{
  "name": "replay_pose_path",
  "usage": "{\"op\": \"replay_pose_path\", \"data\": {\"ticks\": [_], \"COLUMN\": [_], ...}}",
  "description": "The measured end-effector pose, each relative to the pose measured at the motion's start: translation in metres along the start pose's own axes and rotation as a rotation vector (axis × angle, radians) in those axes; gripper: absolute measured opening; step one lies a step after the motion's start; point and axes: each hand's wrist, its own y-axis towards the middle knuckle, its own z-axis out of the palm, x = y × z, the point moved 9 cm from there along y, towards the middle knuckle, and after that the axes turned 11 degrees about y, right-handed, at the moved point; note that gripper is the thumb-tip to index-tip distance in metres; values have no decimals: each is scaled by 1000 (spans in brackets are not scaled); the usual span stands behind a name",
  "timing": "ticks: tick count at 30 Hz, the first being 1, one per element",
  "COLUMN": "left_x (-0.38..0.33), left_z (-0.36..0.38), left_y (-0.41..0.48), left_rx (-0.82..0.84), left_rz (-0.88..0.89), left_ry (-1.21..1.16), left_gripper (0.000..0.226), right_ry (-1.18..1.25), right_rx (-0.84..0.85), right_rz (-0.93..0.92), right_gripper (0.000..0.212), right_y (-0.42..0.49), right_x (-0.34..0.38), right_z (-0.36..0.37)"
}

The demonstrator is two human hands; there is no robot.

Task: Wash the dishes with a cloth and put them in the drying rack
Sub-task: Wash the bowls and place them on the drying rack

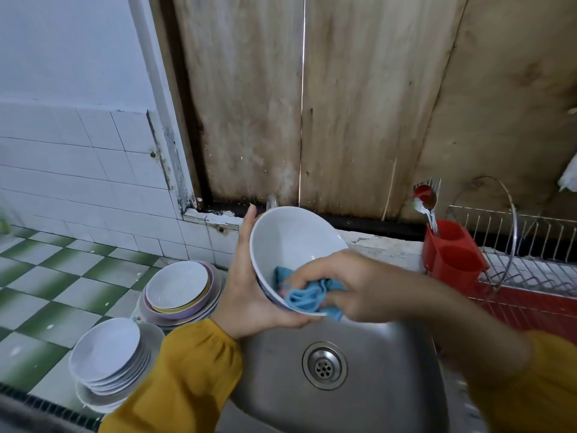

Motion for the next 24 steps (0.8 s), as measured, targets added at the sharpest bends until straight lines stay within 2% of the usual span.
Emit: {"op": "replay_pose_path", "data": {"ticks": [2,4,5,7,8,10,11,12,14,16,19,20,22,24], "left_x": [-7,-17,-21,-26,-27,-24,-22,-22,-24,-28,-34,-37,-41,-39], "left_z": [4,10,12,14,13,7,3,0,0,1,3,0,-10,-20], "left_y": [-3,-4,-3,0,2,4,5,5,5,6,7,10,15,18], "left_rx": [43,79,85,74,60,40,23,20,32,17,36,28,-3,-51], "left_rz": [47,84,100,128,134,139,135,145,163,151,200,214,248,260], "left_ry": [-32,-38,-25,1,18,-19,-34,-19,4,47,49,66,104,174], "left_gripper": [139,128,126,128,130,132,132,132,130,126,132,131,130,130], "right_ry": [-309,-550,-546,-348,-172,167,215,140,-245,-636,-881,-873,-696,-356], "right_rx": [28,-127,-220,-373,-378,-217,-91,23,107,-20,-241,-276,-254,-73], "right_rz": [-102,-255,-287,-348,-358,-285,-249,-245,-322,-446,-585,-622,-566,-391], "right_gripper": [49,53,51,45,43,42,43,45,48,43,33,32,38,46], "right_y": [2,7,7,6,6,8,6,4,2,5,5,3,2,1], "right_x": [-9,-11,-10,-3,0,-3,-4,-5,-4,-1,8,14,14,6], "right_z": [-9,-17,-20,-25,-25,-17,-12,-10,-16,-29,-36,-33,-32,-26]}}
